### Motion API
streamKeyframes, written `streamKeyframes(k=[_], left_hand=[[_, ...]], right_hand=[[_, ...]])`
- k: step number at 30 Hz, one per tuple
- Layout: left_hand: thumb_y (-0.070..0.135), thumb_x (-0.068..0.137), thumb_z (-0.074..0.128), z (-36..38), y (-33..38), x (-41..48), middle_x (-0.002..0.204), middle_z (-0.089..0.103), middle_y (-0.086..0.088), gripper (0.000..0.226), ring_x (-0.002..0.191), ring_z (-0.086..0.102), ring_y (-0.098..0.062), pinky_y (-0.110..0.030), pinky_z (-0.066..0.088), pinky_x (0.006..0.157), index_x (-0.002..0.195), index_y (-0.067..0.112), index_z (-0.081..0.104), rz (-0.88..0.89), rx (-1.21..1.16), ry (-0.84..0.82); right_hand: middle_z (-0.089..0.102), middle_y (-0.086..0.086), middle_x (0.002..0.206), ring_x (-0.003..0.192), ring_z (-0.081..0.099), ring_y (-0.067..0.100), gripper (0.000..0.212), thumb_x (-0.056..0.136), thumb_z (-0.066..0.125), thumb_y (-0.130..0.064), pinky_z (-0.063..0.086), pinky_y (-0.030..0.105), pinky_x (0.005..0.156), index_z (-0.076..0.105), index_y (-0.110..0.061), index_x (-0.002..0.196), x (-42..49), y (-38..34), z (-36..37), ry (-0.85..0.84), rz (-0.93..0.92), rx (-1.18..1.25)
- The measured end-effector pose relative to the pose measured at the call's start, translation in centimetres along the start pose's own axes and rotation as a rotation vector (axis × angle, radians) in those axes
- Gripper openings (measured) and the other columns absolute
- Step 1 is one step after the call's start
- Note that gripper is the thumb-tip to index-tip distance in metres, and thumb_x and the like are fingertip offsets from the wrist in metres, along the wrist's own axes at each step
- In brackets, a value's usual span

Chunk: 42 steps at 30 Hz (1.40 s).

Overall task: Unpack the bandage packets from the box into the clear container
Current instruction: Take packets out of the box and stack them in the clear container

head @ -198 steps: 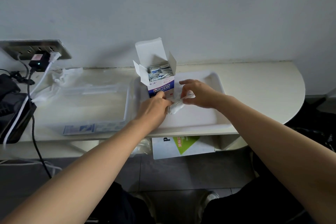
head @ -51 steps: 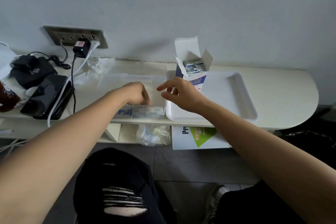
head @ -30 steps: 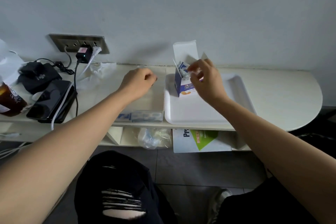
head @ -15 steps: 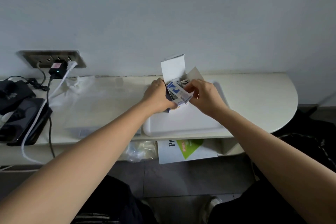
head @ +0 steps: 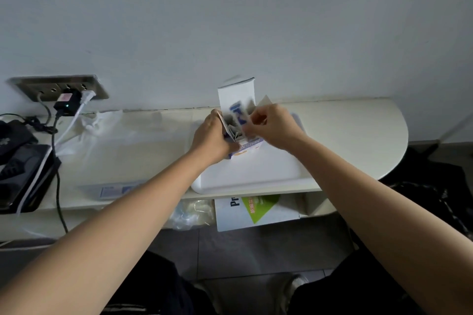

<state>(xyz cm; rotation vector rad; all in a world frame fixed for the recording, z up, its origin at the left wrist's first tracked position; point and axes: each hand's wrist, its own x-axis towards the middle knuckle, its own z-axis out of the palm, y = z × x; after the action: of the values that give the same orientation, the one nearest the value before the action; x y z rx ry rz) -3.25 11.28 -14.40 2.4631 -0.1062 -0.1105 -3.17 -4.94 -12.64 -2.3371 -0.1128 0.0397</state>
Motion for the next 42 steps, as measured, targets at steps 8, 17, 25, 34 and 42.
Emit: streamKeyframes(k=[8,17,25,34,42], left_hand=[[0.015,0.062,0.08,-0.3,-0.2,0.0,0.104,0.062,0.001,0.058,0.086,0.063,-0.022,-0.028,0.05,0.064,0.109,0.02,0.045,0.012,-0.115,0.003],[0.015,0.067,0.079,-0.4,0.4,-0.1,0.111,0.057,0.009,0.058,0.083,0.062,-0.018,-0.019,0.043,0.05,0.114,0.02,0.046,0.056,-0.144,-0.025],[0.016,0.066,0.078,-0.2,0.5,0.3,0.111,0.058,0.007,0.057,0.078,0.064,-0.019,-0.015,0.04,0.05,0.113,0.022,0.047,0.053,-0.109,-0.023],[0.019,0.064,0.08,-0.2,-0.5,1.6,0.109,0.06,0.006,0.055,0.087,0.063,-0.02,-0.024,0.042,0.061,0.107,0.021,0.046,-0.036,-0.143,0.058],[0.023,0.068,0.081,0.3,-0.6,2.3,0.114,0.059,-0.004,0.06,0.099,0.059,-0.025,-0.027,0.037,0.071,0.114,0.012,0.045,-0.118,-0.138,0.137]], right_hand=[[0.056,0.002,0.064,0.061,0.046,0.015,0.012,0.078,0.067,-0.014,0.036,0.028,0.058,0.06,-0.017,0.069,0.9,1.1,-2.6,0.151,-0.05,0.071],[0.05,0.006,0.074,0.069,0.045,0.031,0.015,0.083,0.062,-0.017,0.032,0.035,0.057,0.049,-0.013,0.076,0.9,0.2,-0.8,0.01,-0.219,-0.403],[0.057,0.011,0.091,0.081,0.054,0.032,0.021,0.09,0.06,-0.028,0.03,0.031,0.059,0.064,-0.007,0.087,1.7,-0.1,-0.3,0.065,-0.226,-0.523],[0.043,0.008,0.078,0.062,0.042,0.025,0.027,0.088,0.062,-0.016,0.027,0.031,0.058,0.048,-0.009,0.065,2.6,1.0,-1.0,0.36,-0.141,-0.026],[0.039,-0.004,0.059,0.061,0.037,0.019,0.027,0.091,0.051,-0.014,0.03,0.027,0.053,0.039,-0.015,0.067,2.7,3.4,-1.9,0.508,0.096,0.228]])
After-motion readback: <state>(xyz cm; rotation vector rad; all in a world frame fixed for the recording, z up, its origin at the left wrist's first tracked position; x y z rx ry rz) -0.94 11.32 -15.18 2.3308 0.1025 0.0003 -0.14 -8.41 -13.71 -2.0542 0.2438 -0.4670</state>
